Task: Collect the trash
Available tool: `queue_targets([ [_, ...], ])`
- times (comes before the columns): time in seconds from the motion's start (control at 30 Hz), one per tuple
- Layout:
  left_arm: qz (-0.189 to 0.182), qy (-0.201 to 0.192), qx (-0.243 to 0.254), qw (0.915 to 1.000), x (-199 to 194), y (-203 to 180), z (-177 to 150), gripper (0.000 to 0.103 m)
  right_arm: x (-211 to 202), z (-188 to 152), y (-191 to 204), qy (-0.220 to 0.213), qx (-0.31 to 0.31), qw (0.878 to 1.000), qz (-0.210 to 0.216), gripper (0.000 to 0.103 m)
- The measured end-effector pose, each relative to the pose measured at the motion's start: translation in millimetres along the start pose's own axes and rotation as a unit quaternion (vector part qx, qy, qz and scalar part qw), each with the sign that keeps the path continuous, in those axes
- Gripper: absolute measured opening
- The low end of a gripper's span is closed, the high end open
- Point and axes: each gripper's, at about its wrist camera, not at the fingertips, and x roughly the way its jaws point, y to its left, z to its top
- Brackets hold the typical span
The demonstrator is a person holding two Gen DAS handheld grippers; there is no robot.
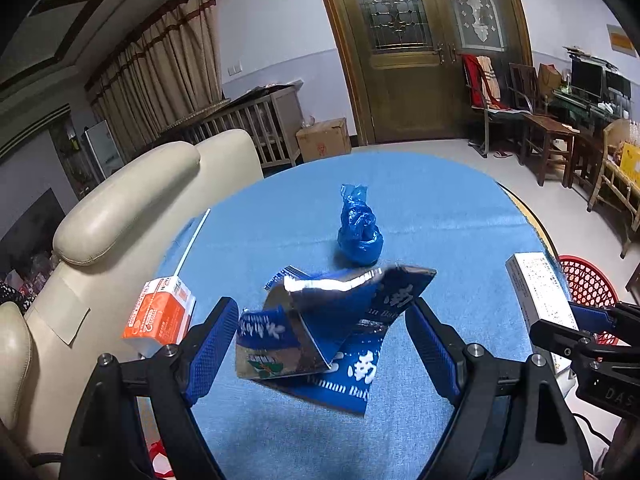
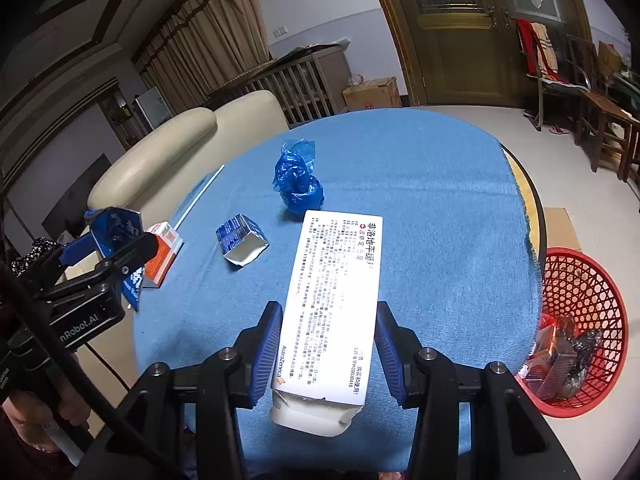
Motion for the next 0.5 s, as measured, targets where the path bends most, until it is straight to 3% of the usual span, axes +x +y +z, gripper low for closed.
queue_targets([
  [0.5, -0.013, 0.002, 0.001, 0.9999, 2.1, -0.6, -2.4, 0.086, -1.7, -1.6, -4.8, 0.0, 0.005, 1.0, 0.003, 0.049],
])
